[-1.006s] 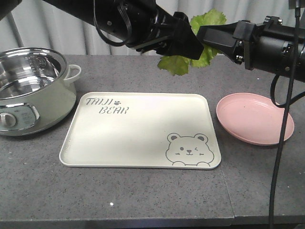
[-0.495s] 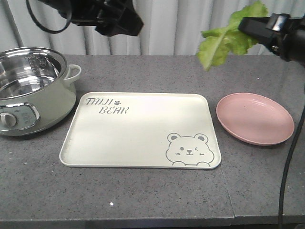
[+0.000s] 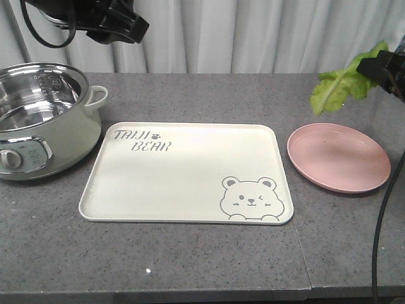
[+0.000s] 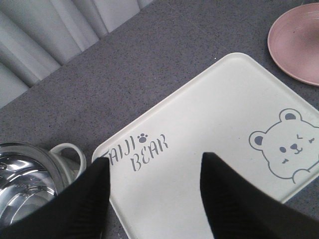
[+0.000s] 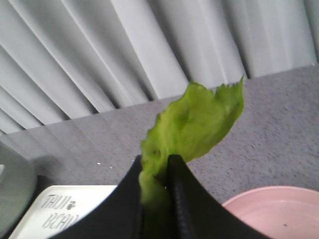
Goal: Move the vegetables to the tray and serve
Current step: 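Carry the lettuce with the right gripper down onto the pink plate, then open the right gripper to release the lettuce on the plate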
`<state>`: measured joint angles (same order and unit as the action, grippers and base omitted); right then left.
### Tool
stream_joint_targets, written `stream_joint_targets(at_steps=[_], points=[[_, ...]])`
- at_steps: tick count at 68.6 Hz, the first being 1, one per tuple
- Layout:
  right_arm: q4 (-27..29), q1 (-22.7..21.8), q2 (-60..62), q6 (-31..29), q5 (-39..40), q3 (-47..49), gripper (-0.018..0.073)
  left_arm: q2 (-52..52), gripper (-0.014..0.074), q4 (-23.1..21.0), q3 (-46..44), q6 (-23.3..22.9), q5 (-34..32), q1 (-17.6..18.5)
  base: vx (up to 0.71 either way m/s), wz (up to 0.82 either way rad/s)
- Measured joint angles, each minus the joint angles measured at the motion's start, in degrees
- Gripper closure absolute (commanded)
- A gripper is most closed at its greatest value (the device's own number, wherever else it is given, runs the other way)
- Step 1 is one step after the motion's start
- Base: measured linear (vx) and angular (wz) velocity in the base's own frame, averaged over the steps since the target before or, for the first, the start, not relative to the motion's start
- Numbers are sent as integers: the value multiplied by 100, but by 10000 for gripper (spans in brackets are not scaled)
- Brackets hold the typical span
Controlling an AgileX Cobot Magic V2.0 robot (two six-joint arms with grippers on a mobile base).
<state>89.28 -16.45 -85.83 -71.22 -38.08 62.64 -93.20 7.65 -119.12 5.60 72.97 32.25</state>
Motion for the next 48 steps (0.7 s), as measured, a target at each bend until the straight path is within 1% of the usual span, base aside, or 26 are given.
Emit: stream_joint_targets(at_steps=[11, 22, 30, 36, 48], points=[[-53, 0, -773, -60, 250, 0, 565, -34, 220, 0, 0, -14, 0, 0, 0, 0], [-151, 0, -1388, -338, 374, 0, 559, -119, 220, 0, 0, -16, 2, 0, 0, 0], [-218, 0, -1644, -454, 410, 0, 526, -152, 220, 0, 0, -21, 2, 0, 0, 0], [-323, 0, -1783, -475, 410, 0, 455, -152, 220, 0, 0, -35, 2, 0, 0, 0], [-579, 0, -1883, -475, 410, 0, 218, -152, 220, 0, 0, -35, 2, 0, 0, 0]])
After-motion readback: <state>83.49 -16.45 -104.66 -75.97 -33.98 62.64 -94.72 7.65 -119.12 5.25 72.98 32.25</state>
